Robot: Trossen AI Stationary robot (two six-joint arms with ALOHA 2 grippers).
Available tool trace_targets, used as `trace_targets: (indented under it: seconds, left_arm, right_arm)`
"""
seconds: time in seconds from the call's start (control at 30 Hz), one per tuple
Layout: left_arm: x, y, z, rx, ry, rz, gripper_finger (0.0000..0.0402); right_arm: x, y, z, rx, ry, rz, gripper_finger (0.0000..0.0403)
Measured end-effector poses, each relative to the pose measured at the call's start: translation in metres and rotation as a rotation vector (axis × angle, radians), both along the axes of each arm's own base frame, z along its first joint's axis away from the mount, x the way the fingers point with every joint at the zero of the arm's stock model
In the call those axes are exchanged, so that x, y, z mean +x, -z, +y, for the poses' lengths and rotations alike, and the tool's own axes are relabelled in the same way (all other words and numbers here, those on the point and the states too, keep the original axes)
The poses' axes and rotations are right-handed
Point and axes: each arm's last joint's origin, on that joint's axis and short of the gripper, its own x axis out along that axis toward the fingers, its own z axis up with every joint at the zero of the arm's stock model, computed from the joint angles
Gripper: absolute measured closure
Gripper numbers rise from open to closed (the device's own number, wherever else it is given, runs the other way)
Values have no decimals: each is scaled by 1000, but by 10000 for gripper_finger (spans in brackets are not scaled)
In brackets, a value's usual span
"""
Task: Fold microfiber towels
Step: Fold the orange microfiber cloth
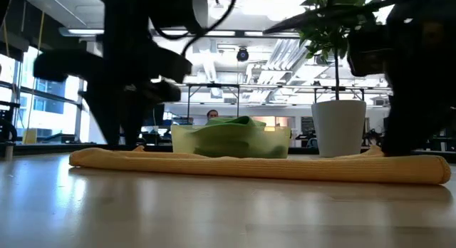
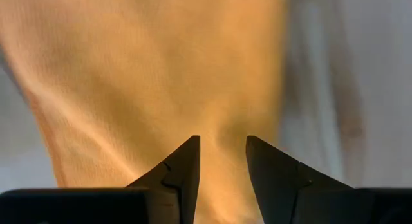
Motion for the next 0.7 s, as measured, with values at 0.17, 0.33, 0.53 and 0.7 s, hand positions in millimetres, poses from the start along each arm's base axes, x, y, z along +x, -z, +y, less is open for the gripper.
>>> trace_targets:
  seconds: [0.17,0.33,0.53,0.7]
  left_arm:
    - [-7,15,21,1,-66,20,287]
    - [-15,22,27,-22,-142,44,287]
    - [-13,22,3,-239,-330,57,287]
    - [-4,18,-21,-278,-379,-15,287]
  right_arm:
    - [-4,9,10,26,9,27,295]
    - [-12,12,10,-21,7,96,295]
    - [-16,13,-1,-102,28,167,295]
    - [-16,10,-8,-124,23,181,295]
